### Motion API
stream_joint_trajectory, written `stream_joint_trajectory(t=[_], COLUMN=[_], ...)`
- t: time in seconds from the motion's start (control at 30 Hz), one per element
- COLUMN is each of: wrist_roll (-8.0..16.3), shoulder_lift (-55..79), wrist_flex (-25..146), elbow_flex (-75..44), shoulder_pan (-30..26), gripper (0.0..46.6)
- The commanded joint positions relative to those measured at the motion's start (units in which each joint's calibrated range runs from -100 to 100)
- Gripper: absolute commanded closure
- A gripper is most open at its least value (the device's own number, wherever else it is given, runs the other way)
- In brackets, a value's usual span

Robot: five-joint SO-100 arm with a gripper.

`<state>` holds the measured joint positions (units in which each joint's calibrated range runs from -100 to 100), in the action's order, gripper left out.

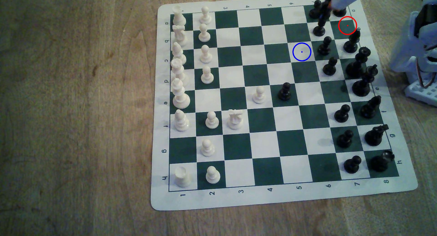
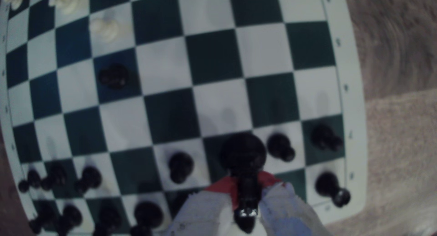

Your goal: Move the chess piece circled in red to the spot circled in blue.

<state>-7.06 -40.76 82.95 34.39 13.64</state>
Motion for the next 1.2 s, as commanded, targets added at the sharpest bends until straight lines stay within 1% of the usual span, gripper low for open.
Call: stream_joint_trajectory(t=[0.0, 0.47, 0.8, 1.17], wrist_roll=[0.68, 3.03, 2.74, 1.56], shoulder_lift=[3.16, 18.27, 25.06, 25.57], wrist_flex=[-2.36, -8.75, -12.68, -13.66], elbow_flex=[-5.38, -4.65, -4.20, -2.84], shoulder_pan=[-2.11, -6.10, -5.16, -1.79], gripper=[45.8, 45.9, 46.2, 46.3])
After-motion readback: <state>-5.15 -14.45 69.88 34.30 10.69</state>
